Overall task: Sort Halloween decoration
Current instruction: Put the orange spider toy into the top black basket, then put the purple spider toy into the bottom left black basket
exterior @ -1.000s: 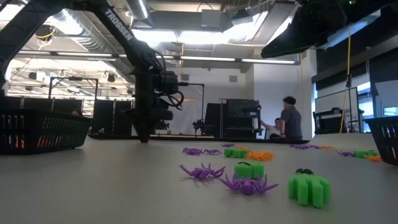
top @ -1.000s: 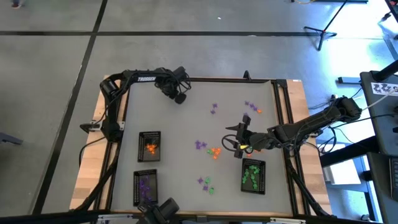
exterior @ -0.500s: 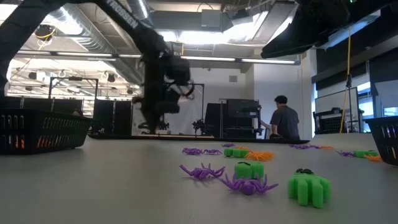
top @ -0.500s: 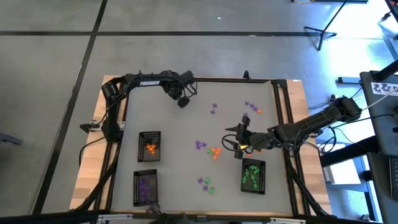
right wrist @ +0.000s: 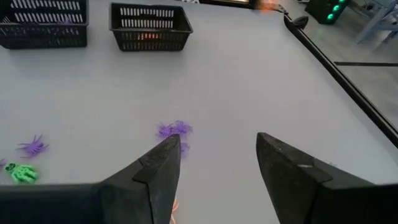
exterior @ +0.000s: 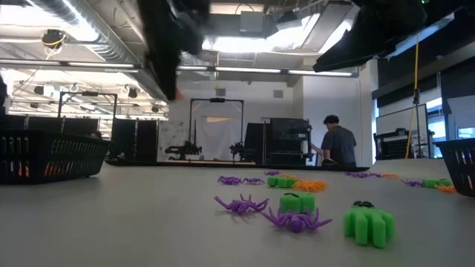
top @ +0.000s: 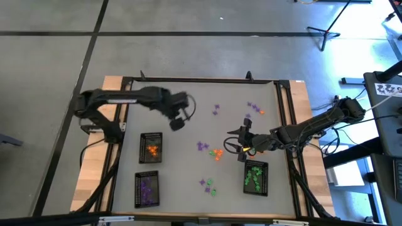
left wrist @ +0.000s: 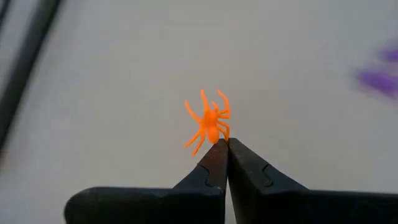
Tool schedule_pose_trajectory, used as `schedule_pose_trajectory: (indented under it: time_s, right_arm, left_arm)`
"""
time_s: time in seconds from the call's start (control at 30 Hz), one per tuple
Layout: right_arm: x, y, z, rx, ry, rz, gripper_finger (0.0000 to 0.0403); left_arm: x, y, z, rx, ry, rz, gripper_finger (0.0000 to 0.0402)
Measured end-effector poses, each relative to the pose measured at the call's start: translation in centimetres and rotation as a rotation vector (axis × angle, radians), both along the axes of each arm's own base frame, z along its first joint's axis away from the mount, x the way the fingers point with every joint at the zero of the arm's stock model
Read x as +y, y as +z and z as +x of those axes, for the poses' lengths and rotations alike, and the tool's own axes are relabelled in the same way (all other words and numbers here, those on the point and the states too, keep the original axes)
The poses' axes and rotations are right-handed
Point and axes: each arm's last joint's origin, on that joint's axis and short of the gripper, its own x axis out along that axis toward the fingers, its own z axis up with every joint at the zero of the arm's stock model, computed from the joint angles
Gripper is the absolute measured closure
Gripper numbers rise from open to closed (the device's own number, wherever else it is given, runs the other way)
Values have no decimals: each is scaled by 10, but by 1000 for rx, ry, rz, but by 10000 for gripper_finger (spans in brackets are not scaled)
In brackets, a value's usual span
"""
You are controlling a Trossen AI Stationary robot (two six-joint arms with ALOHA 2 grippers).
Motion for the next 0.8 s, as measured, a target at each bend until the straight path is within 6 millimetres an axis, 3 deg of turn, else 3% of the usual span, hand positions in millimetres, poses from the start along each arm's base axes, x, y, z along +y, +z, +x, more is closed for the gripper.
schedule_pose_trajectory:
  time_s: [0.2, 0.33, 0.47, 0.6, 0.8]
  right_arm:
    - [0, 1, 1, -12, 0, 4, 194]
    - [0, 2, 1, -21, 0, 7, 194]
    - [0, 2, 1, -26, 0, 9, 194]
    - [1, 4, 2, -51, 0, 18, 194]
    - [1, 7, 3, -75, 1, 25, 194]
  left_arm:
    - [-71, 23, -37, -94, 9, -124, 401]
    - [-107, 20, -57, -105, 14, -182, 401]
    - [-136, 2, -71, -31, -66, -198, 401]
    - [-151, -18, -80, 50, -81, -244, 394]
    - [-151, -33, -88, 110, -34, -251, 337]
